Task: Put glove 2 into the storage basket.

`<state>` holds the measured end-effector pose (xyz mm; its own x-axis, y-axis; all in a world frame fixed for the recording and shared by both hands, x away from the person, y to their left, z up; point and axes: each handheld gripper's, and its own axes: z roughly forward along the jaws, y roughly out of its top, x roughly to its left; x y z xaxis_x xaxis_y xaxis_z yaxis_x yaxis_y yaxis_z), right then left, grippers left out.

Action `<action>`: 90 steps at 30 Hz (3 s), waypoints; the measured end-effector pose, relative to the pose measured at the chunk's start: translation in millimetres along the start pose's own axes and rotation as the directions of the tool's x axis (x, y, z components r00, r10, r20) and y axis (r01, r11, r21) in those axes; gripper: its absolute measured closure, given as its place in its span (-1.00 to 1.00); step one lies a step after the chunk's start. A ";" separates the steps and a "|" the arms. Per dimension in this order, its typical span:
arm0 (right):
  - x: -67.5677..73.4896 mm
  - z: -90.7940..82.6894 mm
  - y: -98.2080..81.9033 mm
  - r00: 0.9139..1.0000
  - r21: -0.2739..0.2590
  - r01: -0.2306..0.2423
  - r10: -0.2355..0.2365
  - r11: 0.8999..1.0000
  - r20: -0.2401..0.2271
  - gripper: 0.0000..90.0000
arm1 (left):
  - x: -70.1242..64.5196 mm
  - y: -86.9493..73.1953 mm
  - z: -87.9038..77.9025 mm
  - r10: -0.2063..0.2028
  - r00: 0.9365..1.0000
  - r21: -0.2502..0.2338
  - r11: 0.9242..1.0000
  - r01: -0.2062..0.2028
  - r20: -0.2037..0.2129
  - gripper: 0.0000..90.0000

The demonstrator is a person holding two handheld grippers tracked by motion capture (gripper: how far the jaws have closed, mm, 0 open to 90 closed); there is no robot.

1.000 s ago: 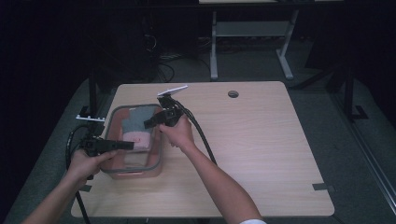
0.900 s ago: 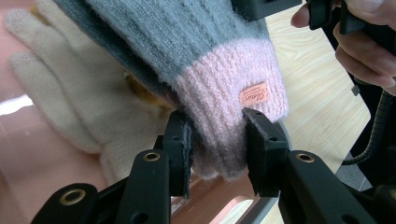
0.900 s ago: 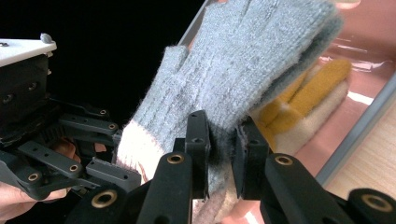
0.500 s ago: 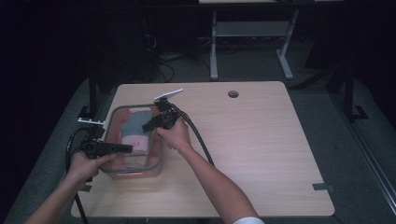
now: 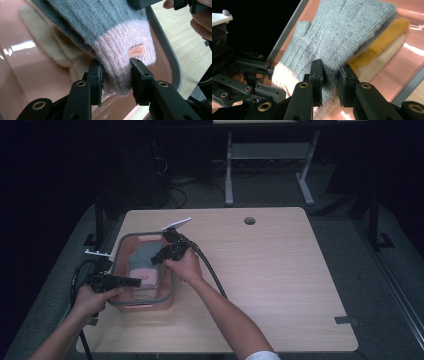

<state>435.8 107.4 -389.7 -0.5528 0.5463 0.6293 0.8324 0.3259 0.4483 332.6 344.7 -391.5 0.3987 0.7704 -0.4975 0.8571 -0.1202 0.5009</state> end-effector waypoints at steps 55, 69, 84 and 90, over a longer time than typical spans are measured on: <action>-17.7 -90.2 -12.6 1.000 -0.149 -0.004 0.007 0.989 0.017 0.32 | -28.3 35.6 -15.1 0.034 0.997 -0.048 0.998 -0.037 -0.074 -0.04; -32.1 -112.1 -25.2 0.999 -0.178 -0.029 0.034 0.984 0.026 0.23 | -48.3 46.2 -6.5 0.090 0.996 -0.063 0.994 -0.091 -0.022 -0.12; -50.4 -138.3 -41.9 0.998 -0.214 -0.043 0.053 0.976 0.043 0.17 | -75.5 55.3 8.4 0.132 0.991 -0.068 0.989 -0.130 0.020 -0.19; -56.2 -148.8 -48.3 0.996 -0.230 -0.057 0.070 0.971 0.049 0.14 | -84.2 58.0 14.8 0.147 0.989 -0.067 0.987 -0.145 0.032 -0.22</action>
<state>420.8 -53.9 -352.2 -0.4906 0.6047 0.6274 0.8309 0.1077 0.5459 353.5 263.6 -331.0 0.5310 0.7238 -0.4406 0.7663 -0.1883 0.6143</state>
